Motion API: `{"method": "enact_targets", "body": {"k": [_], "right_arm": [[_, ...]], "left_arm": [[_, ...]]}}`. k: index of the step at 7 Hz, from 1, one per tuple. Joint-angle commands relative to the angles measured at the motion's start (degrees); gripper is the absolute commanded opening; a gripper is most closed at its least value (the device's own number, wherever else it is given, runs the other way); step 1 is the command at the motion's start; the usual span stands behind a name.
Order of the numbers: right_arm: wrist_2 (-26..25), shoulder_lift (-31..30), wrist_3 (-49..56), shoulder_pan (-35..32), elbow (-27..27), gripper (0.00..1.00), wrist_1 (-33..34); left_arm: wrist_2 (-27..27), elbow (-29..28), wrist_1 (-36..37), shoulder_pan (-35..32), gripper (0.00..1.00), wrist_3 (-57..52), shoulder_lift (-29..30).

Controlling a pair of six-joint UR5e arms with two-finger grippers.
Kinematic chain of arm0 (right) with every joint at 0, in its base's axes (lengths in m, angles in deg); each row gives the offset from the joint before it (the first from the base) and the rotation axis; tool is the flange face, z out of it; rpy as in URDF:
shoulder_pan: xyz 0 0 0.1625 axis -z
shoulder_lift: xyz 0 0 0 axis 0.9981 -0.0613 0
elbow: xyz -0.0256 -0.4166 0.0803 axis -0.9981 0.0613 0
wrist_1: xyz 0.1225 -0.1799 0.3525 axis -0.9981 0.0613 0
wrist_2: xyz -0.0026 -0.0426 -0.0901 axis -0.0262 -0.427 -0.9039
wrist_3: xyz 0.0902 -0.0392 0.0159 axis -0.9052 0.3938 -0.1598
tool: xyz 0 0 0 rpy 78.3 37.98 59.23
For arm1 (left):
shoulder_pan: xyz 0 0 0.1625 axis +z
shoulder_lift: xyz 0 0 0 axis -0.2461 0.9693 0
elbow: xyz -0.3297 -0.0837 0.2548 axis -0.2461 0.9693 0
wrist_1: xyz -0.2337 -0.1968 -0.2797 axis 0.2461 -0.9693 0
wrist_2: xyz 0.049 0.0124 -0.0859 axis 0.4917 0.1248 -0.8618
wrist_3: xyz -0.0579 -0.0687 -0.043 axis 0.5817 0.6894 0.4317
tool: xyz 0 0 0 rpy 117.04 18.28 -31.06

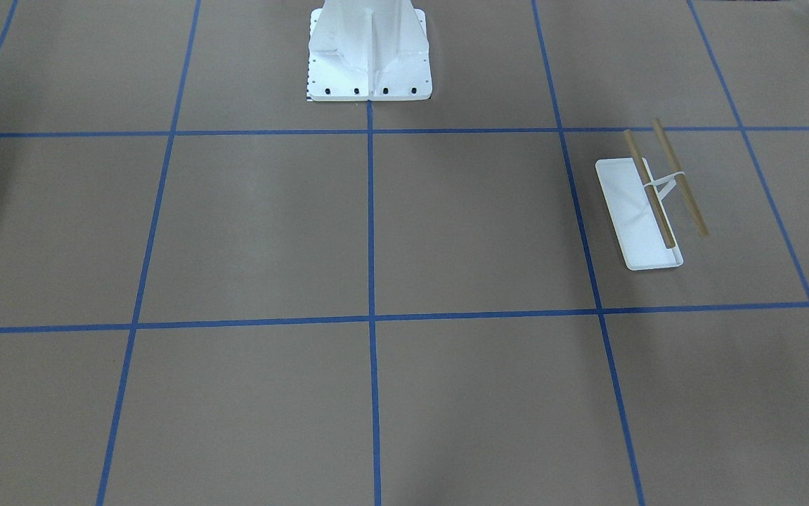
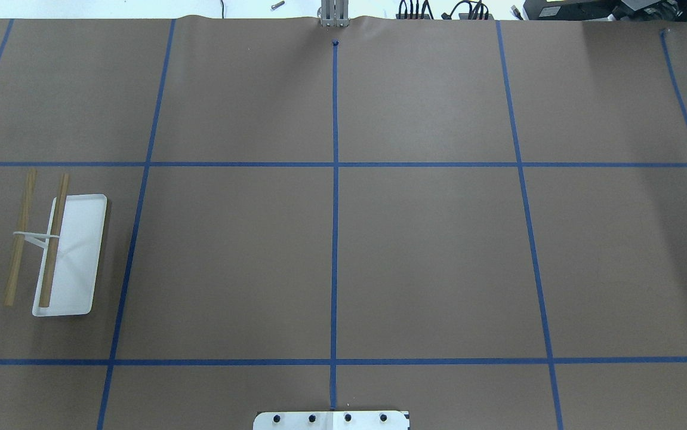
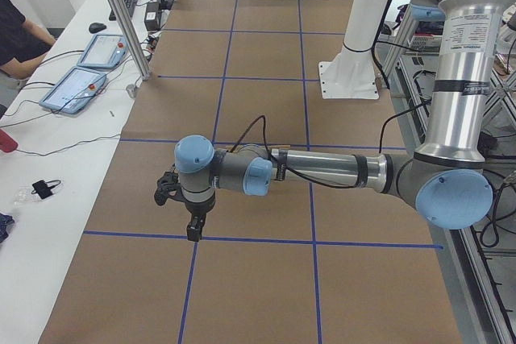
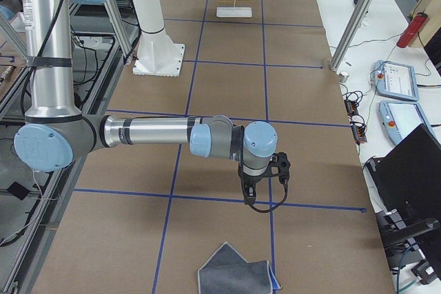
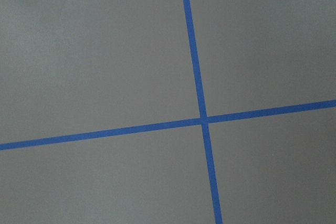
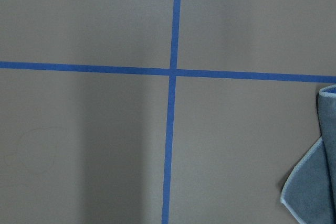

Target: Hang towel on rack

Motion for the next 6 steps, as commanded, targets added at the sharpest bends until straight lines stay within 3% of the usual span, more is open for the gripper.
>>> {"method": "enact_targets", "body": {"k": [1,6], "right_arm": [[-0.05,-0.05,-0.14,0.0,0.18,1.0,0.15],[0.3,0.03,-0.05,0.0,-0.61,1.0,-0.55]], "left_arm": [[-0.06,1.76,0.12,-0.3,0.98,-0.05,-1.27],[-0.06,1.68,-0.05,-0.13,0.98,0.04,-1.19]]}}
